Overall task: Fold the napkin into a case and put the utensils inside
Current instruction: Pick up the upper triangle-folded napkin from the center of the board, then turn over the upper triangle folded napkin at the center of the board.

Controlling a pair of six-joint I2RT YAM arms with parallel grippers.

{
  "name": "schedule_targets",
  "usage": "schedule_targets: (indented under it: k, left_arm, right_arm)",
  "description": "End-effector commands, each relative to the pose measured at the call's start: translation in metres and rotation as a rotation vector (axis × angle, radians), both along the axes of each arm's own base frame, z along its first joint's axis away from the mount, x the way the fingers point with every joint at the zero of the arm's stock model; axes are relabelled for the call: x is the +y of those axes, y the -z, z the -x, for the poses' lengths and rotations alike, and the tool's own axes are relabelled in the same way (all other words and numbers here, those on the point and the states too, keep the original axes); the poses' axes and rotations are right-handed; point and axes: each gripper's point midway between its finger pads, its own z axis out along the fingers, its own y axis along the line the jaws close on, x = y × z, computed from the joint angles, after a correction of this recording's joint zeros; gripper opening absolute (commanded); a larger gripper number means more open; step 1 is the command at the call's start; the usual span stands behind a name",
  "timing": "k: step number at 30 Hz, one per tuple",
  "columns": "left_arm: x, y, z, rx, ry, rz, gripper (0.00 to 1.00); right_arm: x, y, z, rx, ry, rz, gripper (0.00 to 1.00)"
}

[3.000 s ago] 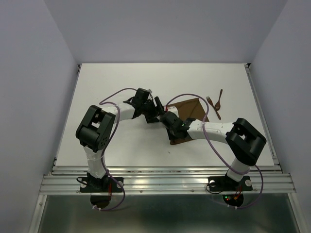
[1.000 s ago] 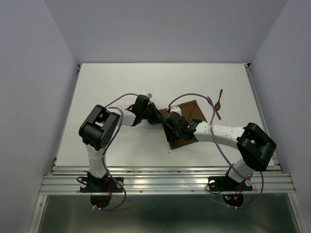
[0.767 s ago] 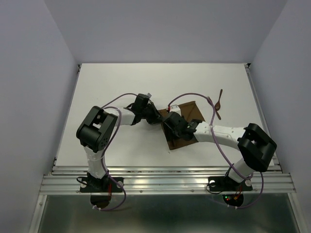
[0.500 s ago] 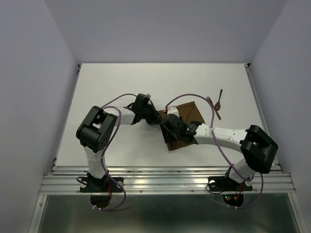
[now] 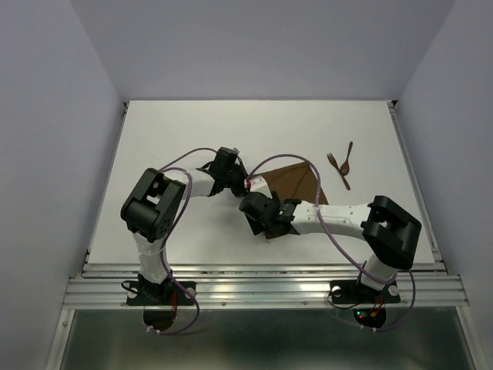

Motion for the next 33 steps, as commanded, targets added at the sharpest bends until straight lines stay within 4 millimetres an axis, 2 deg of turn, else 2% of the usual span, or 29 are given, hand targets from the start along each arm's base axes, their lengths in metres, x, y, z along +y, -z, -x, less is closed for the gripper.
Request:
schedule_targets:
  k: [1,6,12,18,21,22,25,26,27,30,33]
  left_arm:
    - [-0.006,-0.036,-0.011,-0.074,-0.005,0.038,0.00]
    - [-0.007,-0.036,-0.011,-0.072,-0.007,0.040,0.00]
    - [-0.006,-0.034,-0.009,-0.067,-0.005,0.039,0.00]
    - [-0.005,-0.034,-0.009,-0.067,-0.005,0.037,0.00]
    - [-0.005,-0.035,-0.009,-0.069,-0.007,0.038,0.00]
    - [-0.005,-0.035,-0.009,-0.071,-0.007,0.039,0.00]
    - [-0.005,-0.038,-0.010,-0.082,-0.006,0.039,0.00]
    - [-0.004,-0.039,-0.010,-0.085,-0.004,0.040,0.00]
    - [-0.004,-0.041,-0.011,-0.091,0.001,0.043,0.00]
    - [0.004,-0.049,-0.019,-0.112,0.003,0.047,0.00]
    - [0.020,-0.063,-0.033,-0.148,-0.009,0.049,0.00]
  right_arm:
    - [0.002,-0.006,-0.003,-0.045,0.019,0.040,0.70]
    - [0.003,0.002,-0.002,-0.042,0.028,0.071,0.70]
    - [-0.001,0.011,-0.003,-0.051,0.071,0.106,0.51]
    - [-0.002,0.012,-0.007,-0.069,0.108,0.122,0.47]
    - [-0.002,0.013,-0.008,-0.072,0.117,0.125,0.34]
    - [-0.002,0.010,-0.009,-0.078,0.120,0.120,0.25]
    - [-0.001,0.004,-0.011,-0.091,0.126,0.106,0.12]
    - [0.000,0.001,-0.012,-0.096,0.125,0.100,0.05]
    - [0.002,-0.003,-0.013,-0.101,0.123,0.091,0.01]
    - [0.014,-0.011,-0.015,-0.103,0.103,0.055,0.01]
    - [0.036,-0.021,-0.019,-0.098,0.056,-0.006,0.01]
